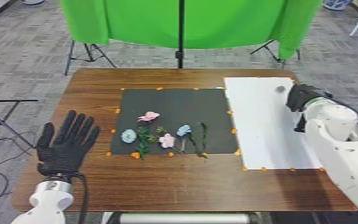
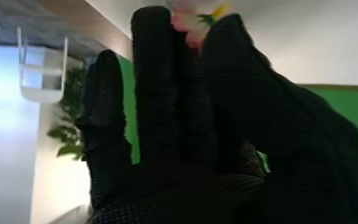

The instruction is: Arrange flowers

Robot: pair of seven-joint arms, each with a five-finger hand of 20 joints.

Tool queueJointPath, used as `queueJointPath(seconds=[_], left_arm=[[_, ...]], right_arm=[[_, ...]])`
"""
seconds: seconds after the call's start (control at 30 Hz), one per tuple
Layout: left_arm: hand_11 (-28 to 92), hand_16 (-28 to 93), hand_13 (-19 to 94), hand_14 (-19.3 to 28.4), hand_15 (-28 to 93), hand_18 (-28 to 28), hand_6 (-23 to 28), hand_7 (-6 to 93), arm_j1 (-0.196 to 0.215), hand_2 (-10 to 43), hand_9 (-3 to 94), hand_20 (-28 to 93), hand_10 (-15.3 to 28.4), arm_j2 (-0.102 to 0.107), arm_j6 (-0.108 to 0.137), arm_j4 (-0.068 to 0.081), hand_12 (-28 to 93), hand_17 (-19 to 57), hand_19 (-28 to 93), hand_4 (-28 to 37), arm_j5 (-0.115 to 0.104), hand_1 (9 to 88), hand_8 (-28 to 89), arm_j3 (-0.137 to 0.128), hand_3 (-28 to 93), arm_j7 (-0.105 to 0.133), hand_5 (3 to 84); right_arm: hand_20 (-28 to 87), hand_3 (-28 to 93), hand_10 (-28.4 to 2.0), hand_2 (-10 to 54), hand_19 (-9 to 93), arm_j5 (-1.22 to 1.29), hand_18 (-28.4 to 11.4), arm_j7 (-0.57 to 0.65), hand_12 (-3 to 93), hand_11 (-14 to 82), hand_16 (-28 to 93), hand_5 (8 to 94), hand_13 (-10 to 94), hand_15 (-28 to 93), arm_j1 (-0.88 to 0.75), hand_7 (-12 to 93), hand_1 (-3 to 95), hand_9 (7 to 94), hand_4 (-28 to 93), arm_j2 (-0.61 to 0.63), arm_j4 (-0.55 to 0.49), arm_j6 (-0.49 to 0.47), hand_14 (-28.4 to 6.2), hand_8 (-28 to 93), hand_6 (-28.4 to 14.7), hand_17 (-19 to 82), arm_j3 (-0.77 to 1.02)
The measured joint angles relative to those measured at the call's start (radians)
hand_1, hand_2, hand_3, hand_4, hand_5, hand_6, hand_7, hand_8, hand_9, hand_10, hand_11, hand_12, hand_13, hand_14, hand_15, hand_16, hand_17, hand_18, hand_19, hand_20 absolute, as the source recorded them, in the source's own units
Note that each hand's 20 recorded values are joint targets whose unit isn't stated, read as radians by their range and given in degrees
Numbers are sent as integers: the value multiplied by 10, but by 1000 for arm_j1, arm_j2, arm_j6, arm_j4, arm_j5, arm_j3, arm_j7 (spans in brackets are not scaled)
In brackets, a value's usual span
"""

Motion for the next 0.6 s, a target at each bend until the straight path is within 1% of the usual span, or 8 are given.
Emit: queueJointPath(seconds=[0.07,0.17,0.23,0.3,0.43,0.6], left_arm=[[172,-65,262,155,295,131,95,93,-1,137,365,113,150,0,0,0,89,-80,321,-283,0,248,-87,1,765,-1,437],[171,-65,262,155,295,131,96,93,-1,136,364,113,149,0,0,0,89,-80,321,-283,0,247,-87,1,766,-1,437],[171,-65,262,155,295,131,95,93,-1,136,364,113,149,0,0,0,89,-80,321,-283,1,247,-87,1,766,-1,437],[170,-65,262,156,295,131,95,93,0,136,364,113,149,0,0,0,89,-80,320,-283,1,248,-86,0,765,-1,437],[170,-65,261,156,295,131,95,93,3,136,364,113,148,0,0,-1,89,-80,320,-283,1,247,-87,-2,765,-1,437],[169,-65,261,155,294,131,95,92,4,135,363,113,148,0,0,-1,88,-80,319,-283,0,247,-87,-2,766,-3,435]], right_arm=[[366,700,-80,-95,810,-5,-187,-3,362,87,411,746,722,308,-17,260,646,848,-283,0,2,62,-36,-43,28,316,-4],[371,702,-80,-95,811,-5,-188,-10,367,85,416,750,723,309,-45,259,647,850,-283,2,-4,139,-36,-43,24,317,-8],[372,702,-82,-95,811,0,-187,-17,366,82,417,746,721,308,-68,257,646,848,-283,7,-25,172,-37,-43,23,316,-10],[373,703,-82,-95,809,9,-187,-25,366,80,419,742,717,308,-97,253,646,845,-283,16,-72,185,-39,-44,23,314,-8],[374,697,-86,-95,801,24,-184,-66,363,76,418,732,708,306,-154,247,648,835,-283,32,-210,188,-42,-44,22,305,-6],[376,698,-87,-95,797,50,-182,-203,361,77,416,732,706,306,-159,244,648,834,-283,17,-344,166,-42,-42,22,304,-30]])
